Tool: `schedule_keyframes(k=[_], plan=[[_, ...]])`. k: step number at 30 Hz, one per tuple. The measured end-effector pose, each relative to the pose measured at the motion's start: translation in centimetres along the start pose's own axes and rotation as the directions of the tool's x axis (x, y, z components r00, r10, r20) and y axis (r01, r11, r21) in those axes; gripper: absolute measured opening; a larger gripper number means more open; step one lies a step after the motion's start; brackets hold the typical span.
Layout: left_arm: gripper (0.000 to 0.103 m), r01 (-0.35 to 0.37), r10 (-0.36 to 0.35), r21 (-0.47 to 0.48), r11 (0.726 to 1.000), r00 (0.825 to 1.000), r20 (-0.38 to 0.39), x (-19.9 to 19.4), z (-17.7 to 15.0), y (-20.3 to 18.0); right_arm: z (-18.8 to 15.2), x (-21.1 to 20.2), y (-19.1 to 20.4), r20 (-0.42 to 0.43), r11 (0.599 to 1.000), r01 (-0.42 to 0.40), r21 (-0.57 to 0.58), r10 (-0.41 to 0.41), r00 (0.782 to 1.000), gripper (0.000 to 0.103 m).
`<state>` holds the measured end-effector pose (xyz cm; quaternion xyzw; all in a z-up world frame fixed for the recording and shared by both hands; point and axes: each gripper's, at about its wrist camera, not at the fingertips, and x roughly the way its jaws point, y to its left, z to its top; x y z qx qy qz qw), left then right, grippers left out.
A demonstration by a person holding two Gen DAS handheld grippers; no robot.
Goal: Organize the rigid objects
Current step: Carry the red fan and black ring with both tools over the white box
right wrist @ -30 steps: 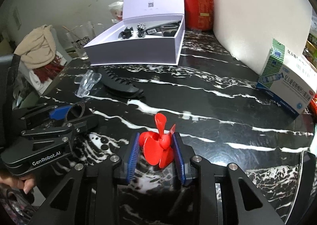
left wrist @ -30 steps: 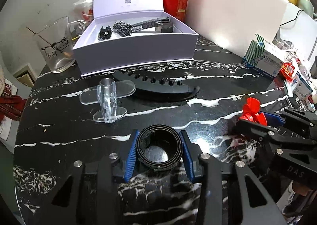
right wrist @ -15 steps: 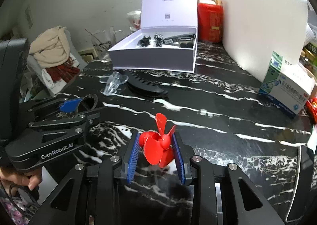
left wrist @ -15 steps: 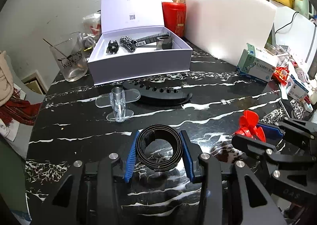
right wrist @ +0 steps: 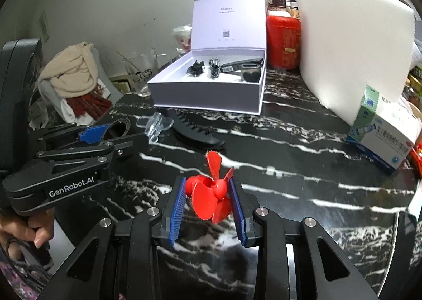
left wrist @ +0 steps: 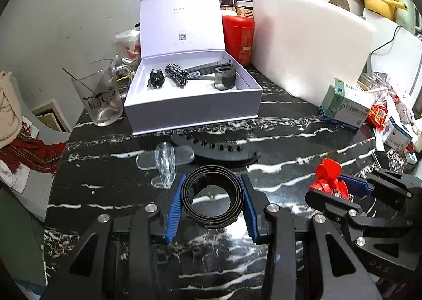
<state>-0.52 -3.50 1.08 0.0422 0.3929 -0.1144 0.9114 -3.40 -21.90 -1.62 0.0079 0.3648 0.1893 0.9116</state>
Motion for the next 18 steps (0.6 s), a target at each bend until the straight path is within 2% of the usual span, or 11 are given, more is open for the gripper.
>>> schedule_keyframes(k=[8, 18], plan=[[0.040, -0.002, 0.002, 0.007, 1.000, 1.000, 0.003, 0.5, 2.7, 0.4, 2.5, 0.5, -0.8, 0.011, 1.000, -0.011, -0.005, 0.011, 1.000, 0.033], [0.040, -0.008, 0.008, 0.003, 1.000, 1.000, 0.011, 2.1, 6.5, 1.2, 6.8, 1.5, -1.8, 0.034, 0.998, -0.004, -0.066, 0.006, 0.999, 0.033]])
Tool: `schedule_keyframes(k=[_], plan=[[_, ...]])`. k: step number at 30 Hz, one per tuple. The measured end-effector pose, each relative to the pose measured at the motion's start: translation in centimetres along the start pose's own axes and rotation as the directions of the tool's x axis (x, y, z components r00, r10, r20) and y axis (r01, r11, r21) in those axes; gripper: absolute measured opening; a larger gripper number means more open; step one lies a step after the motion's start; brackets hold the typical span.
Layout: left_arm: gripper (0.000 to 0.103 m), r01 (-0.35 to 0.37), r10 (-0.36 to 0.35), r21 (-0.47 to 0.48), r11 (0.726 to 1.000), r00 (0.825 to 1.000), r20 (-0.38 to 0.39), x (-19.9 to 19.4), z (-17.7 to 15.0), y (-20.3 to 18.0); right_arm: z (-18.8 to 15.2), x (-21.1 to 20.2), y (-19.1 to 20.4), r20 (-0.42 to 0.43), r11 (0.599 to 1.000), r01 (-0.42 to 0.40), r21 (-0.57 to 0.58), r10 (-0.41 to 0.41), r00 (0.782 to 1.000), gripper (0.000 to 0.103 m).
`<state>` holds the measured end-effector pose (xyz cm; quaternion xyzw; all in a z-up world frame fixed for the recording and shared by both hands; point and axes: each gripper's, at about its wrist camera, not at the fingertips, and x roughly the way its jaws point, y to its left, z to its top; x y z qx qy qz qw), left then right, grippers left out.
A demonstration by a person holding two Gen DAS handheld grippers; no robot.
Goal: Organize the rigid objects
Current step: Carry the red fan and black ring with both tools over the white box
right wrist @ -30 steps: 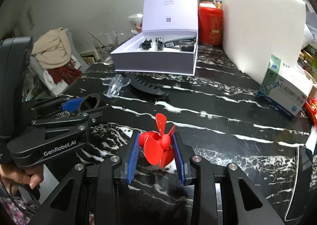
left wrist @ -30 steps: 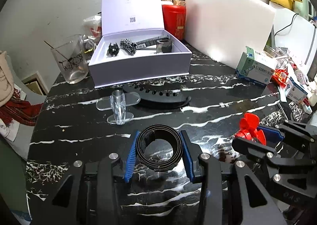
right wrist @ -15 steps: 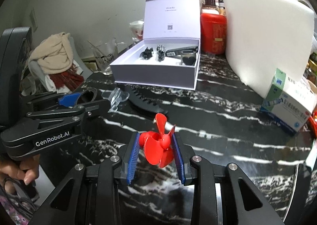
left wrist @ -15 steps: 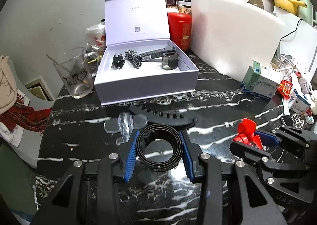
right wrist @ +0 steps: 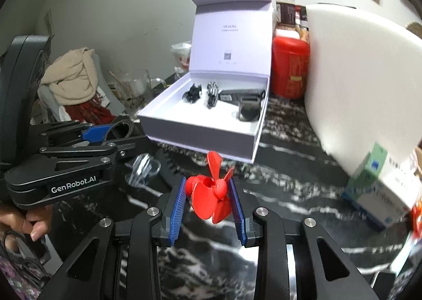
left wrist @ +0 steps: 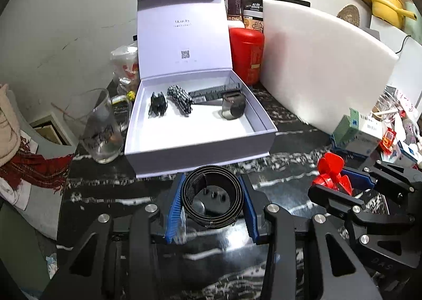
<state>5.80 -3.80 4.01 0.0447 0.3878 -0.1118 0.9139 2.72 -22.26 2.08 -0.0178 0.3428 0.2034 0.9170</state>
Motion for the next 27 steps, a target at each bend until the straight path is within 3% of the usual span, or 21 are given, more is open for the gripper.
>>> schedule_keyframes(k=[11, 27], plan=[[0.040, 0.002, -0.004, 0.029, 1.000, 0.999, 0.039, 1.7, 4.0, 0.4, 4.1, 1.6, -1.0, 0.030, 0.998, -0.027, -0.050, 0.028, 0.999, 0.033], [0.040, -0.025, 0.017, 0.062, 0.998, 0.993, 0.120, 4.3, 10.2, 1.7, 9.9, 3.4, -3.1, 0.104, 0.994, 0.006, -0.108, 0.006, 0.995, 0.033]])
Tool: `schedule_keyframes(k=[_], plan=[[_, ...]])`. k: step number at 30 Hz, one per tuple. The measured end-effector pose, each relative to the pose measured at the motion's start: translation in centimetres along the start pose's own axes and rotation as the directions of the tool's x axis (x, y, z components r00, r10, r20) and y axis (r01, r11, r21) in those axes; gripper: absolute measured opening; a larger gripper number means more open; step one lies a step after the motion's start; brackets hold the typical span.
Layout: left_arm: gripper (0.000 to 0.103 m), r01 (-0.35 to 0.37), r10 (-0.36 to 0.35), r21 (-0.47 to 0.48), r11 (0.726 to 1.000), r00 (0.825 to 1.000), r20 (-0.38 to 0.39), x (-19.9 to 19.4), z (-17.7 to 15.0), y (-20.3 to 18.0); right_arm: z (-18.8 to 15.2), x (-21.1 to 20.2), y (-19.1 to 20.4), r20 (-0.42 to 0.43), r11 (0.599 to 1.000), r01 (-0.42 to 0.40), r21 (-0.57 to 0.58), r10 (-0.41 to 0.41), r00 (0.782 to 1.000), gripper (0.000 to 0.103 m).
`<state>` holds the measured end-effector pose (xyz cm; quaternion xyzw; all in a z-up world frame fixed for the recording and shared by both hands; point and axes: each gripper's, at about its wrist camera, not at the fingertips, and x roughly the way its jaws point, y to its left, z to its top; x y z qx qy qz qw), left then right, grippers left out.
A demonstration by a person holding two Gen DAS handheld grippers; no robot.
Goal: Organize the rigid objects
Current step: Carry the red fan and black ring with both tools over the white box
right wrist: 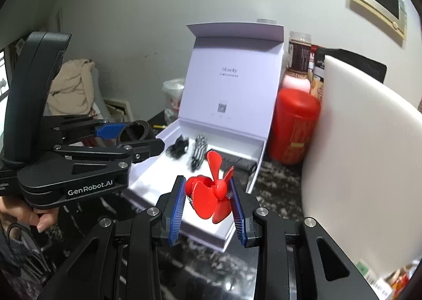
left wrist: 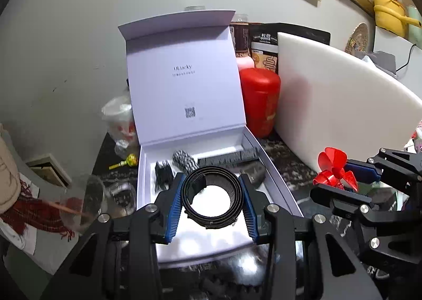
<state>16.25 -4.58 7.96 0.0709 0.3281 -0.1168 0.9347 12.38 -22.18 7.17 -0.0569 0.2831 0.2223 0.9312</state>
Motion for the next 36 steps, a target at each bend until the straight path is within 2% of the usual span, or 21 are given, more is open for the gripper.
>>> schedule_keyframes(k=[16, 27, 36], plan=[[0.040, 0.005, -0.005, -0.026, 1.000, 1.000, -0.010, 5.5, 3.4, 2.6, 3.9, 5.3, -2.4, 0.018, 1.000, 0.002, -0.021, -0.002, 1.000, 0.033], [0.040, -0.043, 0.043, -0.015, 0.999, 0.999, 0.004, 8.6, 5.4, 3.6, 7.2, 8.6, -3.2, 0.032, 0.999, -0.007, -0.036, 0.008, 0.999, 0.033], [0.040, -0.079, 0.079, -0.068, 0.995, 0.997, -0.002, 11.0, 6.4, 4.8, 9.2, 11.4, -4.4, 0.007, 1.000, -0.014, -0.020, 0.014, 1.000, 0.033]])
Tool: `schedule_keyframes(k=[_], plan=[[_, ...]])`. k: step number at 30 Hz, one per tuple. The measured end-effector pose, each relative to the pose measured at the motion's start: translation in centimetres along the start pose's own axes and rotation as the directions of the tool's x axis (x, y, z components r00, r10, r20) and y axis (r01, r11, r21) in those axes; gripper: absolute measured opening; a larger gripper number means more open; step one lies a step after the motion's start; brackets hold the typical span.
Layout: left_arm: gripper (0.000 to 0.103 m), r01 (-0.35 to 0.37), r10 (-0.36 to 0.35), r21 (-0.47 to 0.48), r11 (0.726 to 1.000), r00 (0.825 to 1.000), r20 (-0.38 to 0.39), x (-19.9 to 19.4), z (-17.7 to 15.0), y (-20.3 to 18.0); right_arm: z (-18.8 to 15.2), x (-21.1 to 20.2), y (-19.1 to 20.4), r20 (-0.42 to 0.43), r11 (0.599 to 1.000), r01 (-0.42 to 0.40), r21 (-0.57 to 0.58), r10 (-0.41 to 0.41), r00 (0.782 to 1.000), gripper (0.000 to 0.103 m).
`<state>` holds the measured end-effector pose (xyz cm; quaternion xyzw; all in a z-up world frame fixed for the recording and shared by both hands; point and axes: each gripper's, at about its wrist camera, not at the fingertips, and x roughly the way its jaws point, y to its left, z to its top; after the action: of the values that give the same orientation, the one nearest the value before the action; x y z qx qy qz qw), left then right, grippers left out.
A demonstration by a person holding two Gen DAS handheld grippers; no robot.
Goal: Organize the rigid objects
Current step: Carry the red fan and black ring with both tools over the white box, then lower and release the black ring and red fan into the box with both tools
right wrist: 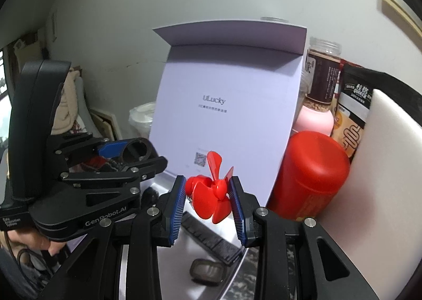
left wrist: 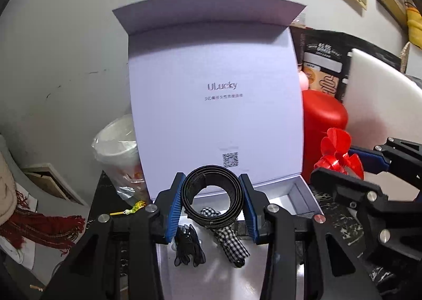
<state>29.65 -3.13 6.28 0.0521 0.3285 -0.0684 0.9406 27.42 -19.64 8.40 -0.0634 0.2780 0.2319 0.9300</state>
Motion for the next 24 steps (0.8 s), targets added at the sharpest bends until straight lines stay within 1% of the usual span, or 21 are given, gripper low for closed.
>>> schedule_keyframes(k=[6, 8, 9, 13, 16, 20, 24], plan=[[0.040, -0.003, 0.004, 0.005, 1.000, 0.999, -0.037, 2.0, -0.5, 0.1, -0.2, 2.1, -1.2, -0.030, 0.999, 0.022, 0.026, -0.021, 0.999, 0.033], [0.040, -0.008, 0.008, 0.015, 1.000, 0.999, -0.043, 2.6, -1.1, -0.2, -0.6, 2.7, -1.3, -0.043, 1.000, 0.018, 0.018, -0.017, 0.999, 0.033], [0.040, -0.007, 0.008, 0.020, 1.000, 0.998, -0.058, 3.0, -1.2, -0.3, -0.8, 3.0, -1.3, -0.049, 1.000, 0.018, 0.013, -0.017, 0.999, 0.033], [0.040, 0.039, -0.037, 0.028, 0.999, 0.996, -0.081, 3.8, -1.3, -0.5, -1.2, 4.1, -1.7, -0.077, 1.000, 0.008, 0.024, -0.006, 0.997, 0.033], [0.040, 0.037, -0.033, 0.030, 0.999, 0.994, -0.103, 4.5, -1.5, -0.3, -1.3, 4.7, -1.7, -0.094, 1.000, 0.006, 0.022, -0.003, 0.996, 0.033], [0.040, 0.041, -0.039, 0.016, 0.999, 0.990, -0.132, 5.6, -1.7, 0.1, -1.6, 5.8, -2.2, -0.138, 0.999, 0.011, 0.030, -0.007, 0.990, 0.033], [0.040, 0.030, -0.025, 0.037, 0.999, 0.989, -0.148, 6.2, -1.9, 0.0, -1.8, 6.6, -2.5, -0.155, 0.999, 0.012, 0.032, -0.007, 0.988, 0.033]])
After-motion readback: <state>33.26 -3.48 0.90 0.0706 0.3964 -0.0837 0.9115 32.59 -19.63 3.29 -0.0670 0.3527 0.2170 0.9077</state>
